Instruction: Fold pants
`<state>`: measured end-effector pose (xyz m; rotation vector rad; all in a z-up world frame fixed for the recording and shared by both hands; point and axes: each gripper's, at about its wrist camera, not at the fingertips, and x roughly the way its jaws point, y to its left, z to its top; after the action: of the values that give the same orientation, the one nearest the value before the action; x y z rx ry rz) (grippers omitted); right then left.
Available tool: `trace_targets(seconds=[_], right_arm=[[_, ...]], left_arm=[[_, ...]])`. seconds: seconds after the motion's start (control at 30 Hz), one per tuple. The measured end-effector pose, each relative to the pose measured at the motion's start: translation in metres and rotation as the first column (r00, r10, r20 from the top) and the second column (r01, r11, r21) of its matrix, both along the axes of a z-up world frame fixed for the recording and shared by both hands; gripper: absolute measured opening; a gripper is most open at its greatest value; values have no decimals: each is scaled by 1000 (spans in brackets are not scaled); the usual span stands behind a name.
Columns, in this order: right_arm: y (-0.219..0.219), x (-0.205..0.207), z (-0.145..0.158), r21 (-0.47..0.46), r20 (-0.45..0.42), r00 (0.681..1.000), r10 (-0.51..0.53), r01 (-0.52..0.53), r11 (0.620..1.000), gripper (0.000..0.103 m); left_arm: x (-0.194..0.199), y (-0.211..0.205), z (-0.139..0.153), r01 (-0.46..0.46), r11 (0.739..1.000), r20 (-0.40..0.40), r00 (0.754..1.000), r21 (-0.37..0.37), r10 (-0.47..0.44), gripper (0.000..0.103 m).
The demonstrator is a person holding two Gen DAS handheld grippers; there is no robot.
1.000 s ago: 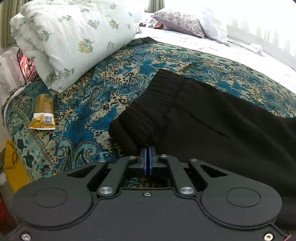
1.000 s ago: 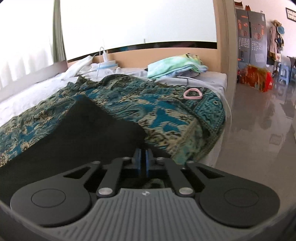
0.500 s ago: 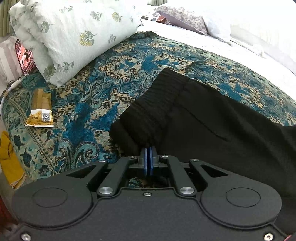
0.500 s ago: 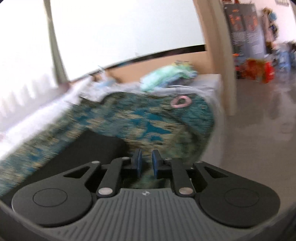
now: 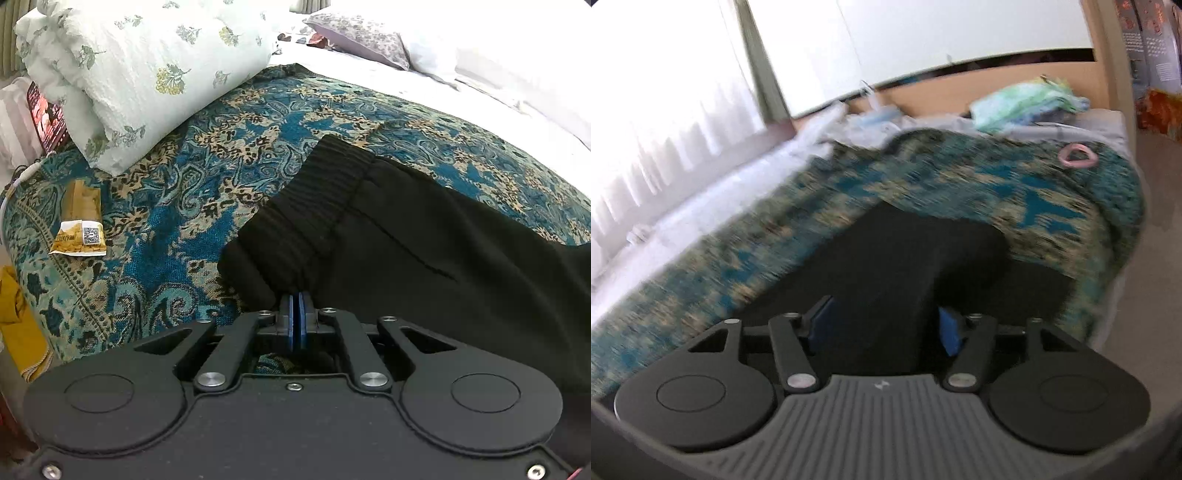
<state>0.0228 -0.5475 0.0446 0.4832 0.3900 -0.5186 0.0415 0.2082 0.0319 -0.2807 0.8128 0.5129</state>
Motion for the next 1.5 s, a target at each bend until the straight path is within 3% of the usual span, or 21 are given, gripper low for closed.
trace_targets(seconds=[0.1,0.3,0.5,0.7,0.83,1.07,1.27,1.33,1.37,1.4,1.43,1.5], right_arm=[[9,-14,14,-42,111,993,26,-22,999,68],[-2,-24,-9,-19,-24,999,-44,44,999,67],[34,-34,-21,9,-47,989,141,-140,990,65],[76,-26,-25,107,9,942,334,-333,937,61],[105,-30,-30,198,84,896,436,-444,874,61],[163,-42,-34,228,150,824,546,-566,792,62],[209,-27,-35,225,173,756,632,-655,722,62],[218,-24,-34,191,154,784,602,-621,760,49],[220,-21,-34,170,131,814,567,-581,796,42],[218,-21,-35,148,109,847,520,-531,835,26],[213,-22,-35,135,97,874,477,-486,863,17],[200,-22,-36,124,94,912,400,-409,904,15]], left_arm=[[0,0,0,-6,1000,2,1000,-9,6,7],[0,-2,-1,-3,1000,4,1000,6,3,7],[1,-2,-1,-9,1000,-2,1000,3,9,7],[2,0,-1,-12,1000,0,1000,2,12,7],[2,0,-1,-12,1000,-1,1000,5,12,7],[1,-2,-1,-12,1000,0,1000,12,12,7],[1,-1,0,-12,1000,-2,1000,12,12,7],[1,-1,0,-12,1000,-1,1000,11,12,7],[1,-1,0,-11,1000,-1,1000,10,11,7],[1,-1,0,-11,1000,-2,1000,12,11,7],[1,-1,0,-10,1000,-3,1000,14,10,7],[1,-1,0,-8,1000,-7,1000,18,8,7]])
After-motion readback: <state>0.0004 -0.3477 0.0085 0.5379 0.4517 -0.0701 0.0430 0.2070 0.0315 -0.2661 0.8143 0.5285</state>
